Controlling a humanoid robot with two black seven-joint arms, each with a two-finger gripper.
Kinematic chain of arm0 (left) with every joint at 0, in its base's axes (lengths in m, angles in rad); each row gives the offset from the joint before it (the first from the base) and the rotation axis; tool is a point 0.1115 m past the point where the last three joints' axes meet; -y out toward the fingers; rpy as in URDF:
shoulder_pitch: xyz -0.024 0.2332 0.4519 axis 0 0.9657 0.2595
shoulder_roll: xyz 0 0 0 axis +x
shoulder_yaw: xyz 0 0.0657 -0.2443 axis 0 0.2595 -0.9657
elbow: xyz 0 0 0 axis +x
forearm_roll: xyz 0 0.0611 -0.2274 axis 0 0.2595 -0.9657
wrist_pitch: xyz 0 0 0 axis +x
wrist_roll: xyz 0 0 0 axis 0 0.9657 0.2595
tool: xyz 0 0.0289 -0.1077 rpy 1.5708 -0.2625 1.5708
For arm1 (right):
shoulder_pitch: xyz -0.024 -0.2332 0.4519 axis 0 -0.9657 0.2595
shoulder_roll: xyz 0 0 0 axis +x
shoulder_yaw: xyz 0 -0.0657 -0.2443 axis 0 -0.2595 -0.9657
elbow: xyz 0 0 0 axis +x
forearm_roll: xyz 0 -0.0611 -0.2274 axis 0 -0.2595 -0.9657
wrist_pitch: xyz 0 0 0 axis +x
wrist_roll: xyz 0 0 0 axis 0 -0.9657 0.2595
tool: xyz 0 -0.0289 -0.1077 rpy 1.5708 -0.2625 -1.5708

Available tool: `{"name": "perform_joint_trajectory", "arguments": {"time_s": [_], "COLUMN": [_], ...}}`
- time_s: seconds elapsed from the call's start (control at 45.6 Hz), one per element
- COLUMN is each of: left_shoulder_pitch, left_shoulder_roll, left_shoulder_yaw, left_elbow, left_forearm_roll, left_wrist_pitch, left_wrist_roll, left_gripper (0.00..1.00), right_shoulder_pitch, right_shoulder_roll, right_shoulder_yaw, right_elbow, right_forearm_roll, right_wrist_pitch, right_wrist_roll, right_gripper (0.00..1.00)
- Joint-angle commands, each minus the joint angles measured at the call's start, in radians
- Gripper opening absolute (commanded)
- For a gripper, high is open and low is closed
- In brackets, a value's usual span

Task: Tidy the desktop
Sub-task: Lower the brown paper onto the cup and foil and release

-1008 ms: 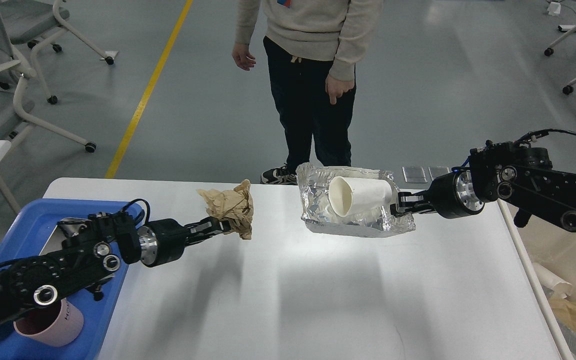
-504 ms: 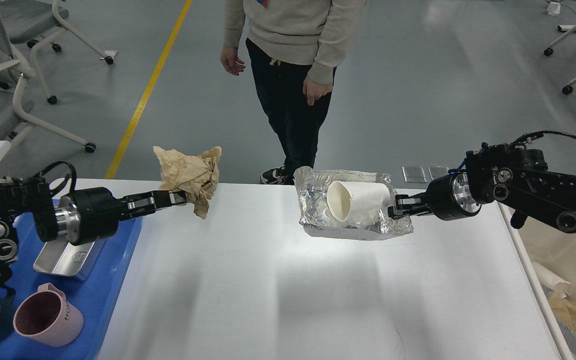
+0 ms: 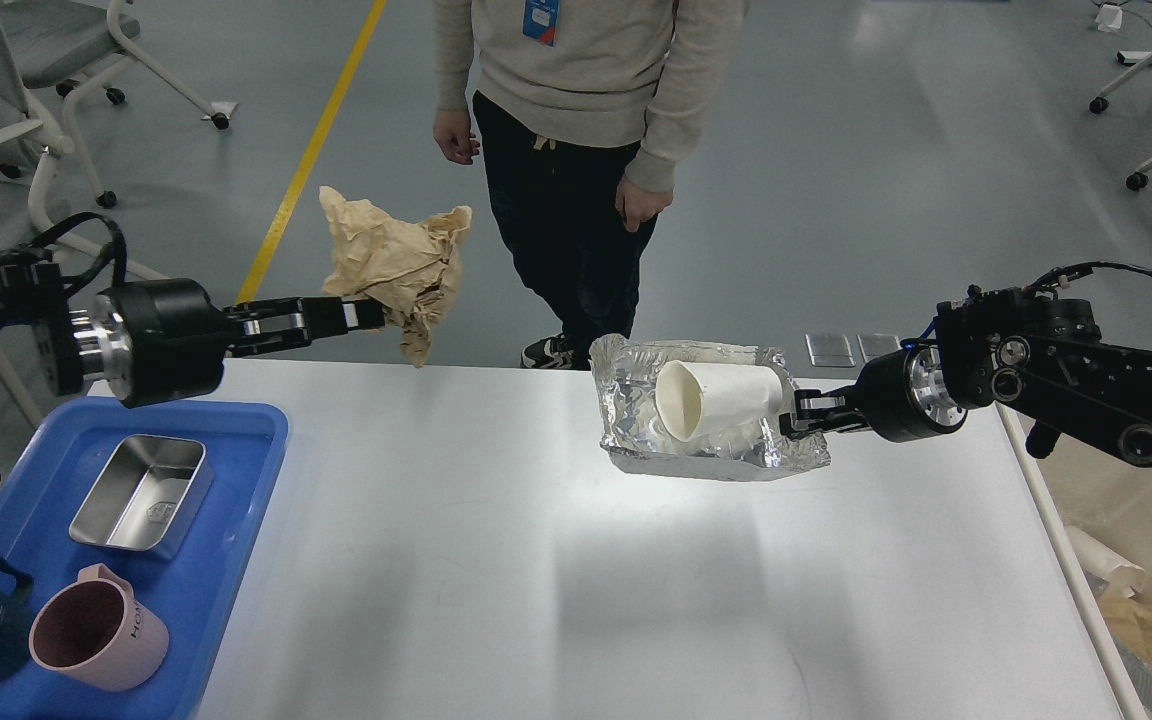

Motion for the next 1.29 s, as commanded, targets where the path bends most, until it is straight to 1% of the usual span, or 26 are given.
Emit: {"name": "perform_joint_trajectory", "arguments": {"time_s": [0.0, 0.241, 0.351, 0.46, 0.548, 0.657, 0.811, 0.92, 1.096, 1.271], "left_shoulder_pitch": [0.002, 0.0, 0.002, 0.002, -0.004, -0.027, -0.052, -0.064, -0.073, -0.073], "left_shoulder_roll": [-0.125, -0.294, -0.345, -0.414, -0.441, -0.48, -0.51, -0.524, -0.517, -0.5], "left_shoulder_yaw": [0.007, 0.019, 0.039, 0.042, 0.05, 0.058, 0.076, 0.078, 0.098, 0.113], "left_elbow": [0.045, 0.183, 0.232, 0.267, 0.295, 0.299, 0.309, 0.309, 0.309, 0.307], "left_forearm_roll": [0.005, 0.005, 0.005, 0.005, 0.003, 0.003, 0.001, 0.0, 0.0, 0.003], "left_wrist_pitch": [0.004, 0.001, 0.001, 0.003, 0.003, 0.003, 0.004, 0.001, -0.003, -0.042], "left_wrist_roll": [0.004, 0.007, 0.001, -0.001, -0.004, -0.006, -0.009, -0.022, -0.019, -0.009], "left_gripper": [0.0, 0.0, 0.0, 0.0, 0.0, 0.0, 0.0, 0.0, 0.03, 0.04], "right_shoulder_pitch": [0.002, 0.003, 0.005, 0.014, 0.018, 0.019, 0.017, 0.017, 0.017, 0.015], "right_shoulder_roll": [0.004, 0.003, 0.001, 0.001, 0.003, 0.004, 0.007, 0.007, 0.004, 0.007], "right_shoulder_yaw": [0.002, 0.002, 0.002, 0.002, 0.0, 0.0, 0.0, 0.0, 0.0, 0.0], "right_elbow": [0.001, 0.014, 0.027, 0.043, 0.044, 0.043, 0.043, 0.043, 0.041, 0.04], "right_forearm_roll": [0.001, 0.001, 0.001, 0.001, 0.001, 0.001, 0.001, 0.001, -0.001, -0.002], "right_wrist_pitch": [0.0, 0.0, 0.002, 0.002, 0.002, 0.002, 0.002, 0.002, 0.002, 0.002], "right_wrist_roll": [0.0, 0.0, 0.0, 0.0, 0.0, 0.0, 0.0, 0.0, 0.0, 0.0], "right_gripper": [0.0, 0.0, 0.0, 0.0, 0.0, 0.0, 0.0, 0.0, 0.0, 0.0]}}
